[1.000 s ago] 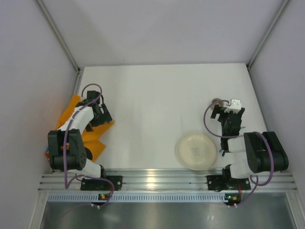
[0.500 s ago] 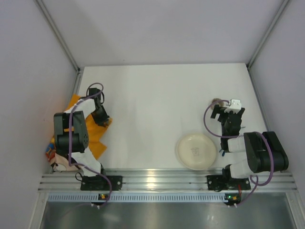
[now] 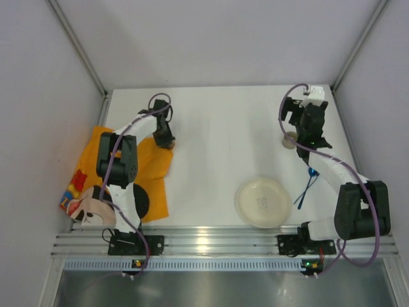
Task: Set the dinner table for one person
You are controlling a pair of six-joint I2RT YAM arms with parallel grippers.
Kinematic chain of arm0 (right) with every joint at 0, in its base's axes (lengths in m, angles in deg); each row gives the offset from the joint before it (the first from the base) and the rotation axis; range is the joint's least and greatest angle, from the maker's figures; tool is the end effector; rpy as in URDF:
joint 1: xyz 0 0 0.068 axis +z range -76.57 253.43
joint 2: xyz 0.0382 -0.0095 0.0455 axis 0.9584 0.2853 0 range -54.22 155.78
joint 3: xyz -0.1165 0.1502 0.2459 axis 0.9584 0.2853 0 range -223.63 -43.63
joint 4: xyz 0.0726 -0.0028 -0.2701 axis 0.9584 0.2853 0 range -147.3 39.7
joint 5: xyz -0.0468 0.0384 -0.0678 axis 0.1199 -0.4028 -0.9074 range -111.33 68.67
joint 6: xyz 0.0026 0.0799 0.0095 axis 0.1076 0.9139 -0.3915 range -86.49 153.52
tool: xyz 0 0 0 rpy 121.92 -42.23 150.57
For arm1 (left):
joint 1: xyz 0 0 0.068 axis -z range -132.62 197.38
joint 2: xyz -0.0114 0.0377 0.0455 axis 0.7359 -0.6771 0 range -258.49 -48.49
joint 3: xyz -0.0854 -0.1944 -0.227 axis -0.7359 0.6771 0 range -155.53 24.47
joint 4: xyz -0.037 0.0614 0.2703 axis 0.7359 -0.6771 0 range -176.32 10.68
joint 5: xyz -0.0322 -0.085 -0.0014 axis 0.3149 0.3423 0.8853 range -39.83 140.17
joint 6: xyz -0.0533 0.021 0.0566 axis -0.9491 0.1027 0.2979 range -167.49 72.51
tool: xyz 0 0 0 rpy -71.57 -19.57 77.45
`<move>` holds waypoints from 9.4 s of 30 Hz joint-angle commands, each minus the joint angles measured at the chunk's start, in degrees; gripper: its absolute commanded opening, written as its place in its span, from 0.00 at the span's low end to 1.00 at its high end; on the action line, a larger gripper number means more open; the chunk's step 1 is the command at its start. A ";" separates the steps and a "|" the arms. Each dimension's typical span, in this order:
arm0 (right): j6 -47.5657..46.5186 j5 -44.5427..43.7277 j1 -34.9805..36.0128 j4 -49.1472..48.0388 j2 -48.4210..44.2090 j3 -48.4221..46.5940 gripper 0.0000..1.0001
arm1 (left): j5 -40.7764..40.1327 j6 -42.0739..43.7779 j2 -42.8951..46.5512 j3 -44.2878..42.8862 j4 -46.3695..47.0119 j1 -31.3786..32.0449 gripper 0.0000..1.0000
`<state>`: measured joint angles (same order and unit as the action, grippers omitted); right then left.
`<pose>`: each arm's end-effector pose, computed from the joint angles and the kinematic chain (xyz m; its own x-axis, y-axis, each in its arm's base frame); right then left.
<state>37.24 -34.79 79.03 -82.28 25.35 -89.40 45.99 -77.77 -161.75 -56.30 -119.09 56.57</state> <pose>0.3581 0.0188 0.2927 -0.1435 0.0494 -0.9884 0.1434 0.9892 0.0286 0.4338 -0.0649 0.1640 -0.8812 -0.3670 -0.2981 -0.3556 0.9299 -0.0937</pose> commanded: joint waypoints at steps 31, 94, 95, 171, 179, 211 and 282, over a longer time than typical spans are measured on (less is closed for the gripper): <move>35.64 8.54 1.34 55.12 -19.97 -1.86 1.00 | -4.16 -6.02 16.82 -5.04 0.56 15.07 0.99; 41.35 15.74 30.07 64.61 43.19 -64.86 0.00 | -11.19 -7.16 47.23 20.92 -12.69 7.51 0.99; 41.71 15.74 30.16 64.70 44.17 -65.31 0.00 | -11.11 -6.98 47.85 21.18 -13.14 7.07 0.99; 35.30 8.27 13.38 80.43 60.35 -84.57 0.05 | -5.66 -4.17 47.51 23.11 -9.27 3.90 0.99; 31.18 5.38 13.12 79.11 54.57 -81.67 0.98 | -4.78 -3.64 48.48 24.96 -8.75 3.90 0.99; 22.82 11.61 -29.16 69.71 12.89 -12.93 0.71 | 2.51 -7.77 50.32 38.15 2.85 5.05 0.98; 27.83 -5.61 26.92 80.70 29.36 -57.53 0.98 | 0.49 -4.17 55.15 28.57 -6.73 5.57 0.99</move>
<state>66.49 -34.87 107.23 -3.33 70.29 -152.62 47.12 -83.19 -107.63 -25.51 -125.89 62.10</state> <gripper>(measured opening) 0.980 0.985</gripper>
